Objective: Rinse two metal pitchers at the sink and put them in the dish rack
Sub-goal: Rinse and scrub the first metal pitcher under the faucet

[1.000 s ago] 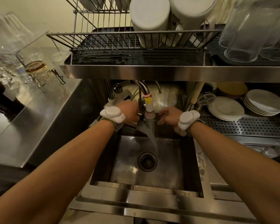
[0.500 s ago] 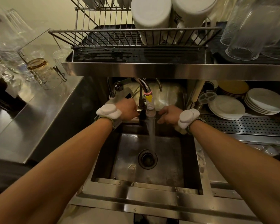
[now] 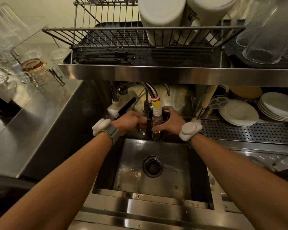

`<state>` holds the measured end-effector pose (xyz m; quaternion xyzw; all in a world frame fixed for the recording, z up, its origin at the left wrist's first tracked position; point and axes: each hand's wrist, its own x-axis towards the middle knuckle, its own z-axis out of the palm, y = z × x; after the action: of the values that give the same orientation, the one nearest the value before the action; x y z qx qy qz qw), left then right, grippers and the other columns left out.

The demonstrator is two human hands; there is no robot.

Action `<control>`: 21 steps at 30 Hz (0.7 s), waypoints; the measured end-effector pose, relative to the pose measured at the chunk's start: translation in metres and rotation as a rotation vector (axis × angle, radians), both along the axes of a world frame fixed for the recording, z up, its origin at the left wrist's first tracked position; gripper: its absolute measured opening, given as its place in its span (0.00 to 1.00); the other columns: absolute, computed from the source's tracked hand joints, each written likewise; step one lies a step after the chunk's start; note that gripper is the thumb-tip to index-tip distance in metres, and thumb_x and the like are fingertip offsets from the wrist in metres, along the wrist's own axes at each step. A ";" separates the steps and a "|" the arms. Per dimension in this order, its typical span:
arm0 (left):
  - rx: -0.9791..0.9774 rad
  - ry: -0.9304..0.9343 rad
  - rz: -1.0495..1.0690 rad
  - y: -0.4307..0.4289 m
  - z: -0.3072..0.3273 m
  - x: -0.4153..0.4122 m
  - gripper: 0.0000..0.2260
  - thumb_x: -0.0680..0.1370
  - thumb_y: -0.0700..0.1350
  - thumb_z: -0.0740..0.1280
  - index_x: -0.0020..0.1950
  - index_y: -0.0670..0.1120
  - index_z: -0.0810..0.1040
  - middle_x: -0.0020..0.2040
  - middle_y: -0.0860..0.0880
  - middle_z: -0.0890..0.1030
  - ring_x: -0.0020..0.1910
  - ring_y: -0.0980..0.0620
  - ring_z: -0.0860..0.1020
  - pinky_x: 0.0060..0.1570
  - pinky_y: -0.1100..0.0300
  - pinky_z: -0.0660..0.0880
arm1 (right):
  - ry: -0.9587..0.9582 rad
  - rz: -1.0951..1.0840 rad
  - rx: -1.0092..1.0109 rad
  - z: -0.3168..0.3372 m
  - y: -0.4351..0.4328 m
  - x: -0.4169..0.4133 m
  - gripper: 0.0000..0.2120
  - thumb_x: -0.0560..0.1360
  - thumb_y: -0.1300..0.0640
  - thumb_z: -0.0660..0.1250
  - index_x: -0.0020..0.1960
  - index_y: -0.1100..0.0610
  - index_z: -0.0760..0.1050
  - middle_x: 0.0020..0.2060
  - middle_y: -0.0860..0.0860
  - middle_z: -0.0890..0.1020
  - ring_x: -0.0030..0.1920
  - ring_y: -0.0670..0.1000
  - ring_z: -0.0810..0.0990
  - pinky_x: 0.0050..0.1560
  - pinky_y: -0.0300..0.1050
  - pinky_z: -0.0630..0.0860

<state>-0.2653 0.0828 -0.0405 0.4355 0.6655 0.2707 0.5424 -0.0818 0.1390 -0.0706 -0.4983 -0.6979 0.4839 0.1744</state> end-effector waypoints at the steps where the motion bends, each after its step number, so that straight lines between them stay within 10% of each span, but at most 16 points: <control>1: -0.003 0.021 -0.017 0.000 0.001 -0.003 0.07 0.80 0.43 0.63 0.45 0.44 0.79 0.45 0.46 0.82 0.48 0.50 0.80 0.52 0.56 0.75 | -0.003 0.004 0.017 0.001 0.000 -0.002 0.42 0.59 0.55 0.81 0.67 0.54 0.64 0.57 0.49 0.75 0.59 0.51 0.75 0.55 0.41 0.71; 7: 0.002 0.343 -0.058 0.005 0.008 -0.021 0.22 0.80 0.57 0.57 0.60 0.42 0.79 0.58 0.45 0.80 0.58 0.47 0.78 0.60 0.51 0.72 | -0.004 -0.009 0.093 0.011 -0.003 -0.007 0.37 0.59 0.56 0.81 0.63 0.55 0.68 0.51 0.49 0.77 0.51 0.50 0.77 0.49 0.42 0.72; 21: 0.077 0.520 -0.082 -0.007 0.004 -0.040 0.23 0.80 0.56 0.58 0.52 0.38 0.81 0.51 0.39 0.83 0.51 0.42 0.81 0.58 0.48 0.74 | -0.203 0.096 0.062 0.025 0.005 -0.004 0.37 0.59 0.54 0.81 0.63 0.54 0.68 0.52 0.49 0.76 0.52 0.52 0.77 0.51 0.49 0.78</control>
<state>-0.3057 0.0761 -0.0366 0.5372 0.7535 0.1525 0.3468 -0.0854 0.1439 -0.0457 -0.5053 -0.7497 0.4168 0.0948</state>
